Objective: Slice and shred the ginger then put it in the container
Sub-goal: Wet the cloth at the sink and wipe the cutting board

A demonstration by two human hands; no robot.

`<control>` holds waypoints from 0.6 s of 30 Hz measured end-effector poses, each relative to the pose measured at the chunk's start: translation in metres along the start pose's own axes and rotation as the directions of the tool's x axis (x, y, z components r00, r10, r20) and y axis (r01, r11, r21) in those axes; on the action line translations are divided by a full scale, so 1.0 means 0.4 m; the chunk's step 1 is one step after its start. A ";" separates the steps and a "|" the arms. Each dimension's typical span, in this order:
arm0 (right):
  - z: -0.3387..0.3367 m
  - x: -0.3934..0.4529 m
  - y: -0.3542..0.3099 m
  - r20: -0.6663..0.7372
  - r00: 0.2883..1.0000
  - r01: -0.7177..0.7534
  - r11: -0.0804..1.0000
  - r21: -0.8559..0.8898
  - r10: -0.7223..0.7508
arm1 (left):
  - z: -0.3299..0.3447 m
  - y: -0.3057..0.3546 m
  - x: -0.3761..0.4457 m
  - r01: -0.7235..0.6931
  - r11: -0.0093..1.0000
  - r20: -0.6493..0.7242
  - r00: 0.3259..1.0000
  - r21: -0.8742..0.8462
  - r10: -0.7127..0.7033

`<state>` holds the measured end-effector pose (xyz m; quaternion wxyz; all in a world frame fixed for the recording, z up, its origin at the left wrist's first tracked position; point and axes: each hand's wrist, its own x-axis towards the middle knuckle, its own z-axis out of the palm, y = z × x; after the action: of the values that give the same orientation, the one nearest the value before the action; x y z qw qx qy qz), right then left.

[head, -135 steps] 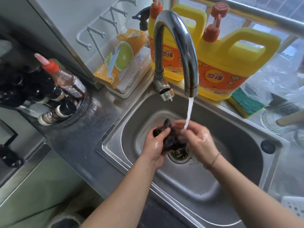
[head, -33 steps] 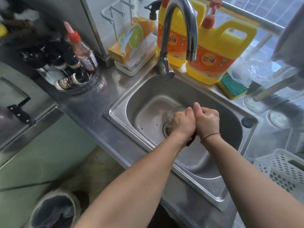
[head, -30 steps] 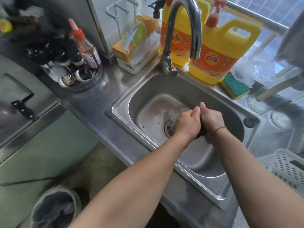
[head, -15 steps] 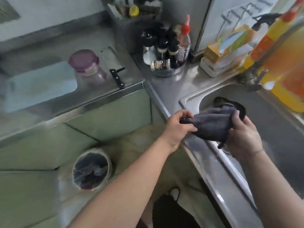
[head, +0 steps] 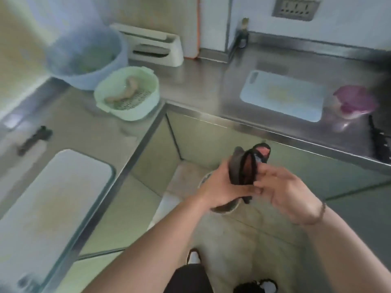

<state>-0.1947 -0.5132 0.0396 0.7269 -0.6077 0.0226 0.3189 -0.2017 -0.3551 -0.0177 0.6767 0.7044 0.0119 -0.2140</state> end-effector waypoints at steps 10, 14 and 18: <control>0.539 0.293 -0.026 0.385 0.918 0.107 0.872 -0.478 0.099 | -0.469 -0.089 -0.294 -0.233 0.811 -0.392 0.920 -0.536 0.004; 0.675 0.341 -0.026 0.546 0.832 0.344 0.679 -0.649 0.100 | -0.561 -0.128 -0.367 -0.403 0.570 -0.517 0.855 -0.716 -0.045; 0.775 0.385 -0.025 0.654 0.741 0.400 0.680 -0.615 0.156 | -0.612 -0.147 -0.432 -0.410 0.655 -0.681 0.698 -0.634 -0.223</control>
<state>-0.1774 -0.1681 0.0643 0.4067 -0.6893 -0.4066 0.4407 -0.3068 -0.0684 -0.0202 0.8552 0.3854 0.3180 0.1378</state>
